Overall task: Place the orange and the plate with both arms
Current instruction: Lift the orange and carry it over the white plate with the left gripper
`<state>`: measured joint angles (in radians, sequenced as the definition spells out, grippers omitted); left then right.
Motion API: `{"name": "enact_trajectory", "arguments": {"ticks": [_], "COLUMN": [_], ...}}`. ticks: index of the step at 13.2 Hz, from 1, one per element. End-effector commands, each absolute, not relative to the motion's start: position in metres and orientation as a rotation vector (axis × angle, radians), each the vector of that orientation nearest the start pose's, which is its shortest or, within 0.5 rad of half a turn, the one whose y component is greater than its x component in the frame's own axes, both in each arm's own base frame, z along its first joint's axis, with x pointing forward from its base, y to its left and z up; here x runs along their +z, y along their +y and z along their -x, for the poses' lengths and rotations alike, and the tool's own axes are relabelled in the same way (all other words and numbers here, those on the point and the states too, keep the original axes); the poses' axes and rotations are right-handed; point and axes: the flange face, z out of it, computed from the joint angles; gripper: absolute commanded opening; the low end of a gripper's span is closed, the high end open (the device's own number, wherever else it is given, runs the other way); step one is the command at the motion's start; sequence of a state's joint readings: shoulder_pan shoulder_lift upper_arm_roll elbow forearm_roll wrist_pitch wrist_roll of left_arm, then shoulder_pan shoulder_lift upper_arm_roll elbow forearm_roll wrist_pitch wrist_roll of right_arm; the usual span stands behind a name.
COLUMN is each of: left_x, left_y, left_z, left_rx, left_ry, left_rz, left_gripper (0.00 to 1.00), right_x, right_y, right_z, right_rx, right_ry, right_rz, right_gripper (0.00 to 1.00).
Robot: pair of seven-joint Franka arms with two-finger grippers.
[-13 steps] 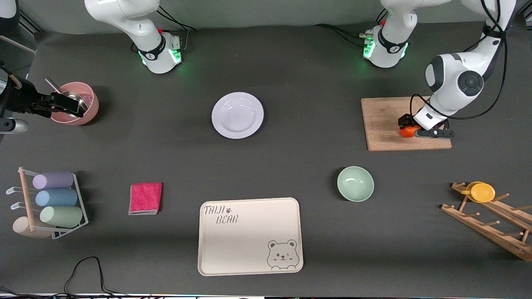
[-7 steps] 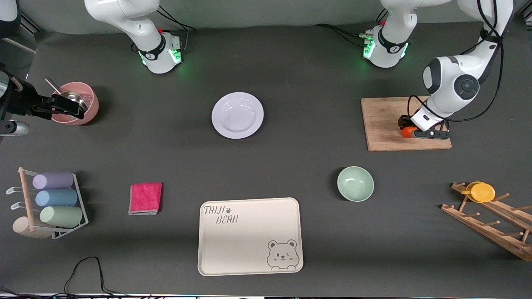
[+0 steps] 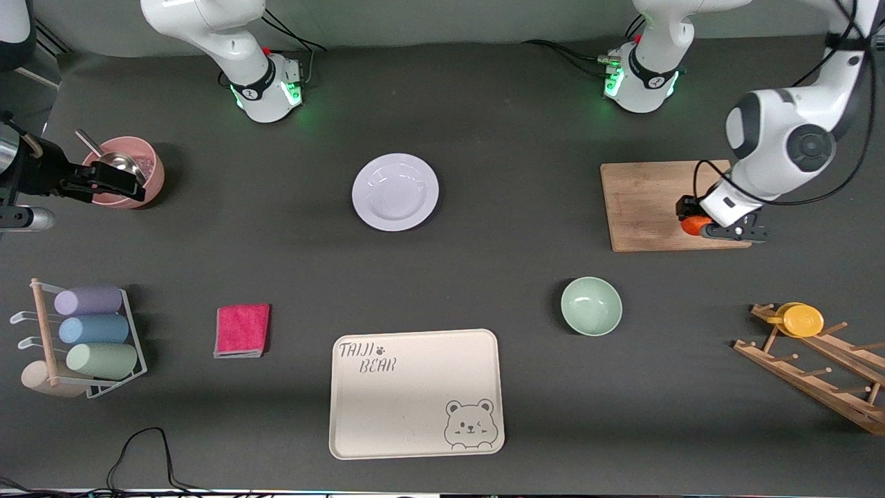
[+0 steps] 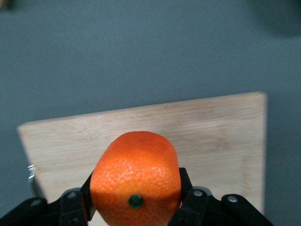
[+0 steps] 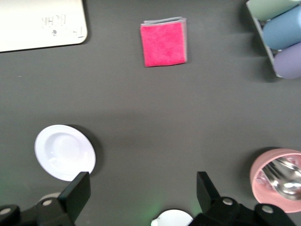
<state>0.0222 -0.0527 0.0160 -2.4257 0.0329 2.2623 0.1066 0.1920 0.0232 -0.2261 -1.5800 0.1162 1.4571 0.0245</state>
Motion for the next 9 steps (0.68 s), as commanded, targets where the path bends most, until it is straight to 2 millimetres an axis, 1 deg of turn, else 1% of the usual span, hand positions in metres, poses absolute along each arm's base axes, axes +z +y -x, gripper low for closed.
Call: {"name": "enact_trajectory", "arguments": {"ticks": [1,3,5,6,8,9], "left_x": [0.386,0.412,0.427,0.427,0.427,0.423], "left_y": [-0.026,-0.081,-0.147,-0.181,-0.252,-0.288], "left_z": [-0.484,-0.487,-0.485,-0.482,-0.476,-0.471], "left_rx": [0.150,0.116,0.067,0.056,0.034,0.038], "left_ry": [0.064,-0.025,-0.119,-0.173,-0.230,-0.247], "left_rz": [3.102,3.090,3.081,3.075,3.076,3.079], "left_gripper": [0.51,0.51,0.51,0.51,0.51,0.51], "right_x": [0.604,0.600,0.593,0.586,0.564,0.554], "right_y": [-0.012,-0.010,-0.008,-0.006,-0.007,-0.004], "right_z": [-0.554,-0.556,-0.562,-0.568,-0.582,-0.588], "right_rx": [0.196,0.198,0.188,0.186,0.211,0.217], "right_ry": [0.109,0.112,0.118,0.122,0.154,0.163], "right_rz": [2.969,2.948,2.931,2.916,2.867,2.835], "right_gripper": [1.00,1.00,1.00,1.00,1.00,1.00]}}
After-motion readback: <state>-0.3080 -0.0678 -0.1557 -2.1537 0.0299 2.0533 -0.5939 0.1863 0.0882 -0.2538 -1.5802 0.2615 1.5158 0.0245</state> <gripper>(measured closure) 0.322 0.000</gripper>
